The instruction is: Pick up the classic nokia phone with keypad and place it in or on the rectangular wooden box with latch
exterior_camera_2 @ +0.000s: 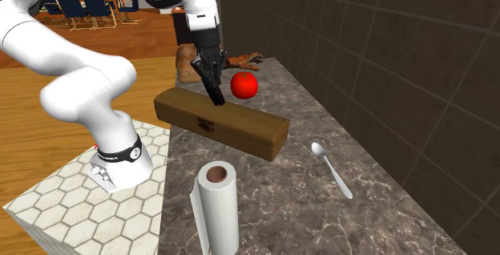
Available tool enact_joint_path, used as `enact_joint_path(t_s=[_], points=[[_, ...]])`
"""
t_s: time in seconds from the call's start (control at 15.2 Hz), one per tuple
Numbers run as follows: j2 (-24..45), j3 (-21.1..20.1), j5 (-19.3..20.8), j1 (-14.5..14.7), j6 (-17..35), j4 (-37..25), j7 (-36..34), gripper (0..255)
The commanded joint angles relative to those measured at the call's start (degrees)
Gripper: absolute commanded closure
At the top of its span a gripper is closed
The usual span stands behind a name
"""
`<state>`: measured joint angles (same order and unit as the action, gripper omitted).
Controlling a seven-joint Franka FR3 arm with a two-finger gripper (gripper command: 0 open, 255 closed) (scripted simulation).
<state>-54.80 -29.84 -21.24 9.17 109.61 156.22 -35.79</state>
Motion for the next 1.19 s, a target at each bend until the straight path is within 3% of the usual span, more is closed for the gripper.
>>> enact_joint_path(t_s=[0.0,0.26,0.33,0.66,0.92,1.12], points=[[0.23,-0.23,-0.08,0.03,0.05,0.34,-0.10,255],[0.24,-0.22,-0.07,0.04,0.06,0.35,-0.11,255],[0.26,-0.24,-0.08,0.04,0.05,0.31,-0.13,0],[0.24,-0.22,-0.07,0.04,0.06,0.35,-0.11,0],[-1.02,2.43,2.25,-0.59,-7.55,-6.06,-0.46,0],[-1.02,2.43,2.25,-0.59,-7.55,-6.06,-0.47,0]])
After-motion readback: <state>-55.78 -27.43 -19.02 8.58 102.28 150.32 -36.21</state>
